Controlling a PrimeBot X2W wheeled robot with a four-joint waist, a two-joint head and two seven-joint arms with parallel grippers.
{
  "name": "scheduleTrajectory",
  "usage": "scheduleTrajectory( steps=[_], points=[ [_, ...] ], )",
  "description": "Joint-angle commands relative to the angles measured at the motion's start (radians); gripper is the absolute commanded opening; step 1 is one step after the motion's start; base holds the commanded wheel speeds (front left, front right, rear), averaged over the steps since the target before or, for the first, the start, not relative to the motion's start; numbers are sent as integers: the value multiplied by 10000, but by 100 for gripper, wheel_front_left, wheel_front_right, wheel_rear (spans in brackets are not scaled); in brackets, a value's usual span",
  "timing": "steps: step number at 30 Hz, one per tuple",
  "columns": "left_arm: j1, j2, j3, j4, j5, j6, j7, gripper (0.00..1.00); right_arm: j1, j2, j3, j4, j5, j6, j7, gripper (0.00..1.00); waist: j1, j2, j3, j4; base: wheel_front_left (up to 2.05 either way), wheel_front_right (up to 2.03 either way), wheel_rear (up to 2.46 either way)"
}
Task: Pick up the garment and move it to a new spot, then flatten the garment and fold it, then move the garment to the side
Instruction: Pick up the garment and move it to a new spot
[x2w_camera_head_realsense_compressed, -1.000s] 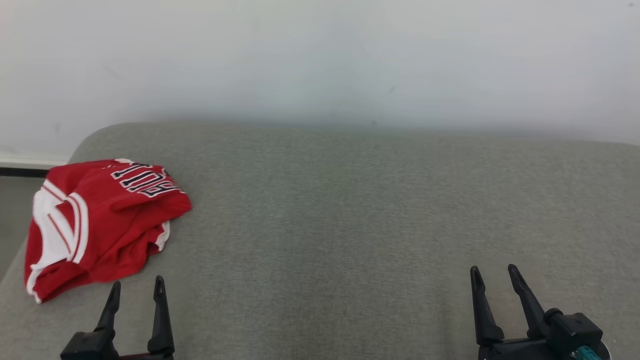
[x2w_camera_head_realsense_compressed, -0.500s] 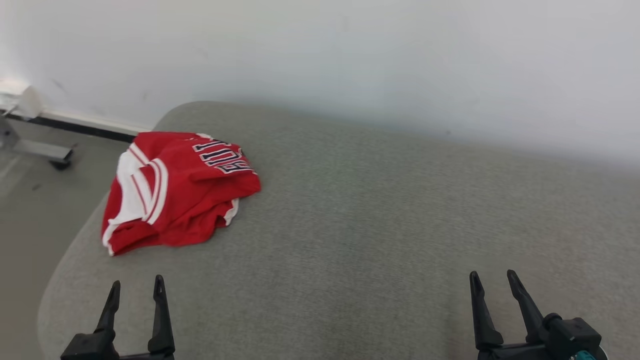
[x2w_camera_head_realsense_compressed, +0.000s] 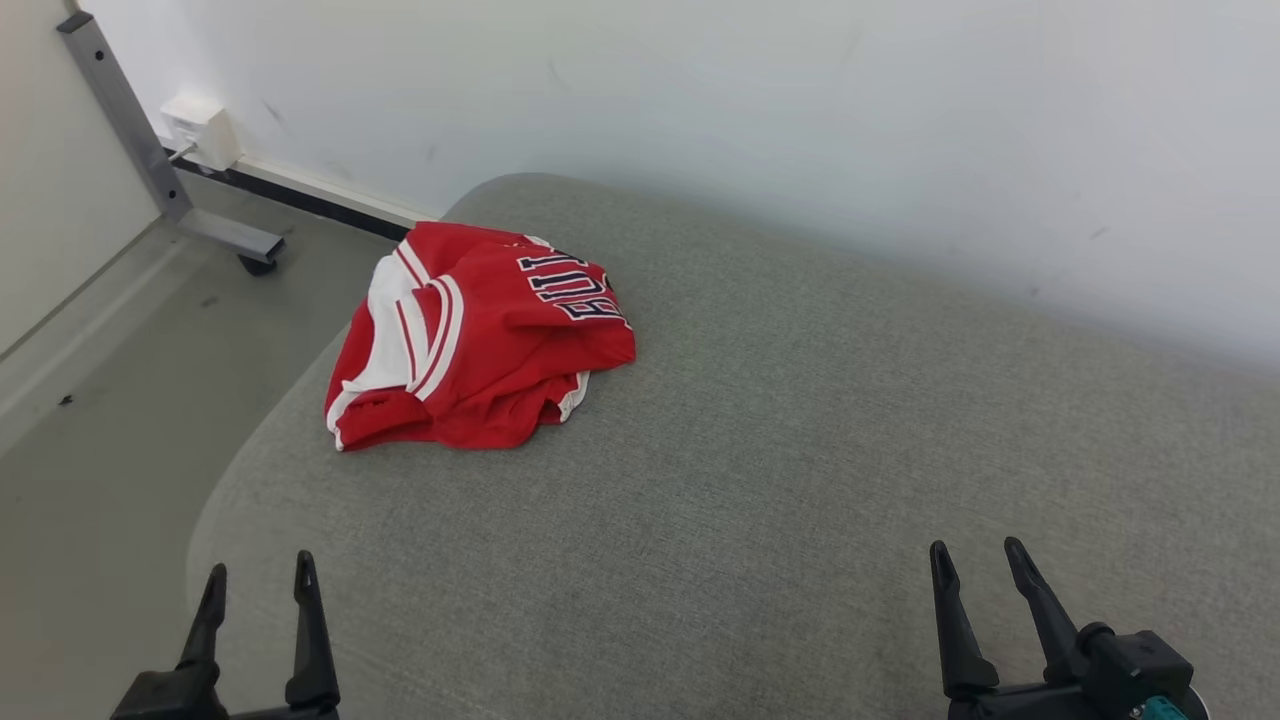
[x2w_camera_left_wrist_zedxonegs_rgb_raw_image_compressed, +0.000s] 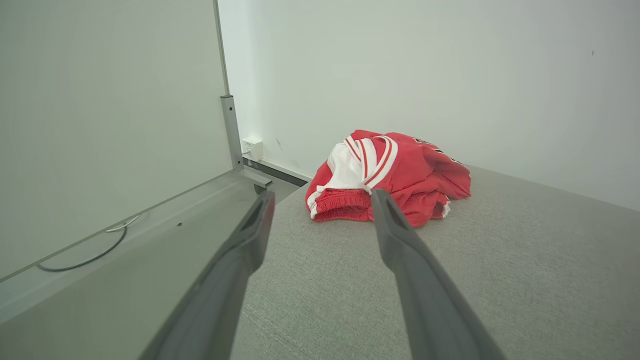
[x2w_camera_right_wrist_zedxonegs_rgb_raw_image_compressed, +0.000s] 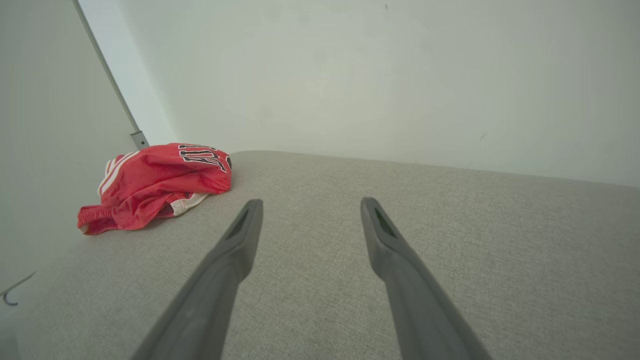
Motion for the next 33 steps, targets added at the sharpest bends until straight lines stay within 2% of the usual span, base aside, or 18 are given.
scheduleTrajectory(
  steps=[1,12,18,26,33],
  points=[
    [73,47,30,4,-10,59,-51,100,-63,-21,14,18,-11,-21,-22,100,0,0,63,170,0,0,0],
    [-164,229,181,267,-180,122,-244,100,-89,-19,78,78,53,-21,-78,100,0,0,129,200,0,0,0],
    [-767,290,128,160,-248,75,-123,100,-223,-22,94,57,47,-21,-82,100,0,0,324,-94,0,0,0],
    [-2957,788,166,720,-442,-426,-78,100,-488,-22,-96,-148,-326,-21,78,100,0,0,1135,-980,0,0,0],
    [-4569,1254,446,1154,-635,-594,14,100,-949,-23,-269,-591,-638,-21,175,100,0,0,2261,-2040,0,0,0]
  ],
)
